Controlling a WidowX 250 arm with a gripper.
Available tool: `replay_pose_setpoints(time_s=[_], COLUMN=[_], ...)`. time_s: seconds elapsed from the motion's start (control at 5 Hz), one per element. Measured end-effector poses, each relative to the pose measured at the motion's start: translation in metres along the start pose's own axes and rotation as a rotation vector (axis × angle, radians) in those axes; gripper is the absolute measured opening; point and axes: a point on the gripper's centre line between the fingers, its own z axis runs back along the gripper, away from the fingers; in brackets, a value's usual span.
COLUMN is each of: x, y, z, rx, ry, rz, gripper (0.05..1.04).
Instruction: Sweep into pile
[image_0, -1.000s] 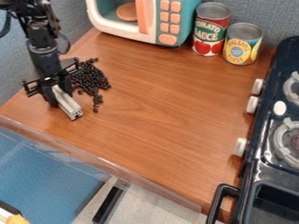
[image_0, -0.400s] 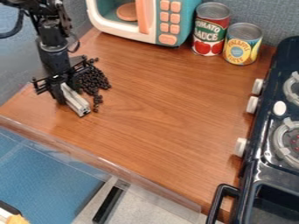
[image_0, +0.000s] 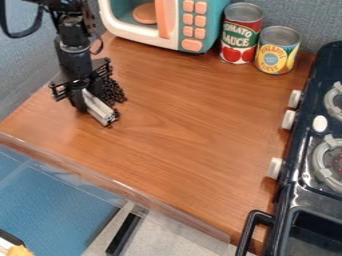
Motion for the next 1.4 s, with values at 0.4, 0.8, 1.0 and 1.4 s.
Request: replay_pose_setpoints(time_s=[0.4,0.8,1.0,1.4], x=[-0.004,-0.006,-0.008,-0.024], y=[-0.017,-0.023,-0.024,-0.017], z=[-0.001,-0.001,-0.001,0.004], rx=[-0.008,-0.007,-0.01,-0.004], ry=[-0.013,-0.022,-0.016,0.061], rz=[-0.002,0.004,0.012,0.036], gripper=[0.382,0.382,0.382,0.382])
